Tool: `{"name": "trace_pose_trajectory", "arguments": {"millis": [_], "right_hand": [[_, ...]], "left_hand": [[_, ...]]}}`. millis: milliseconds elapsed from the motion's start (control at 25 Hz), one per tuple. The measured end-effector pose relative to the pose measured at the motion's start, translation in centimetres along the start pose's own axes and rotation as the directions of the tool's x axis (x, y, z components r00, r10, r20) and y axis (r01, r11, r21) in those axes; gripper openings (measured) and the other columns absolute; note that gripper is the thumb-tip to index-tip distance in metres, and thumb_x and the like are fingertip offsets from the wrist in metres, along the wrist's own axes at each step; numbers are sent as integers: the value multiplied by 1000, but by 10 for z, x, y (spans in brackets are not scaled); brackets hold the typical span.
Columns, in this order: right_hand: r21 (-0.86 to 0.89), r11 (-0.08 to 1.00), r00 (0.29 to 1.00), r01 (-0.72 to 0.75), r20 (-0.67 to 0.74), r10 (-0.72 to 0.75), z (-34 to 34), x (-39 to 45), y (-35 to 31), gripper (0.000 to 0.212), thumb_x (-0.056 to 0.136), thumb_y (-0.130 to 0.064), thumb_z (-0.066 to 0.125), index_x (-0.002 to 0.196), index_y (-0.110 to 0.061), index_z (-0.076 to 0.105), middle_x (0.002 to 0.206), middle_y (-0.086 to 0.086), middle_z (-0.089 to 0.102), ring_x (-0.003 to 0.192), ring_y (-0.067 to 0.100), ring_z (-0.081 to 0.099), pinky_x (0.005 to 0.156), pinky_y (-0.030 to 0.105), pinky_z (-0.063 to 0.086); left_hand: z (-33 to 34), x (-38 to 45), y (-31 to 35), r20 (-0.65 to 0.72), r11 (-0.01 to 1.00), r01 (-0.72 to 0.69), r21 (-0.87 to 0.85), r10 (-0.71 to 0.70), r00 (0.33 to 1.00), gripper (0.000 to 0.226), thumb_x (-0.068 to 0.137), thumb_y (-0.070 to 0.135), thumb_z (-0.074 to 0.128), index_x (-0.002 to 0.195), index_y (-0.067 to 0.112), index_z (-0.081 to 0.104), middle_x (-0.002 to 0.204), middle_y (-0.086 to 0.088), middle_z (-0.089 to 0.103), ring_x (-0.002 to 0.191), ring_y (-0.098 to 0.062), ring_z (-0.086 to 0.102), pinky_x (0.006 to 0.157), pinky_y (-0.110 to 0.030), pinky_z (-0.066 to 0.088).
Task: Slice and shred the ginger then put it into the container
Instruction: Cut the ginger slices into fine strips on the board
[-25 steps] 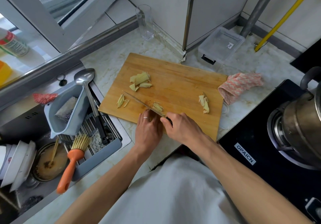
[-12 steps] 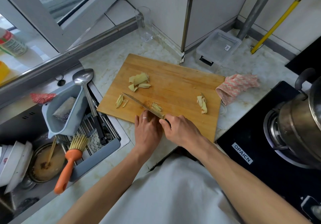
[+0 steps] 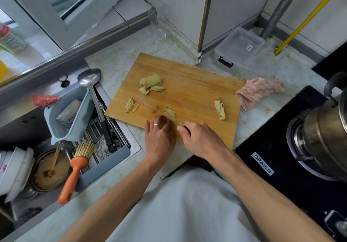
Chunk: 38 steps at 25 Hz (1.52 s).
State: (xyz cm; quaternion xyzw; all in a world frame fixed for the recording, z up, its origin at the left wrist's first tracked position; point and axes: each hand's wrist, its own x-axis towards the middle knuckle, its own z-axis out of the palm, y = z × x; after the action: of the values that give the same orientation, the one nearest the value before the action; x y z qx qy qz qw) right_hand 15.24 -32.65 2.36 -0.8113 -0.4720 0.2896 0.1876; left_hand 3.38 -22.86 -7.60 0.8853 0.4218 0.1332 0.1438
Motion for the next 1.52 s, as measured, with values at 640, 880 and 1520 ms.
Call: {"name": "trace_pose_trajectory", "arguments": {"millis": [640, 880, 1520], "right_hand": [[-21, 996, 995, 83, -48, -83, 13, 18, -1, 32, 105, -43, 41, 96, -16, 57, 77, 11, 63, 70, 38, 55, 57, 34, 34], [212, 977, 994, -11, -100, 33, -10, 13, 22, 45, 104, -41, 45, 73, -8, 47, 58, 0, 47, 57, 23, 46, 53, 37, 35], [585, 785, 969, -201, 1, 248, 1, 16, 26, 48, 104, -43, 43, 87, 0, 56, 57, 3, 52, 42, 13, 46, 44, 28, 40]], "left_hand": [[-6, 2, 0, -1, 998, 2, -65, -2, 1000, 31, 89, 25, 52, 108, 16, 74, 124, -12, 61, 118, -34, 55, 110, -50, 31], [-30, 17, -3, 60, 958, 87, -272, -74, 995, 26, 89, 19, 66, 113, 13, 72, 123, -5, 61, 105, -28, 60, 91, -37, 49], [-58, 87, -24, 422, 852, -519, -66, 495, 760, 16, 94, 14, 61, 107, 16, 71, 104, -6, 60, 86, -22, 59, 63, -35, 53]]}}
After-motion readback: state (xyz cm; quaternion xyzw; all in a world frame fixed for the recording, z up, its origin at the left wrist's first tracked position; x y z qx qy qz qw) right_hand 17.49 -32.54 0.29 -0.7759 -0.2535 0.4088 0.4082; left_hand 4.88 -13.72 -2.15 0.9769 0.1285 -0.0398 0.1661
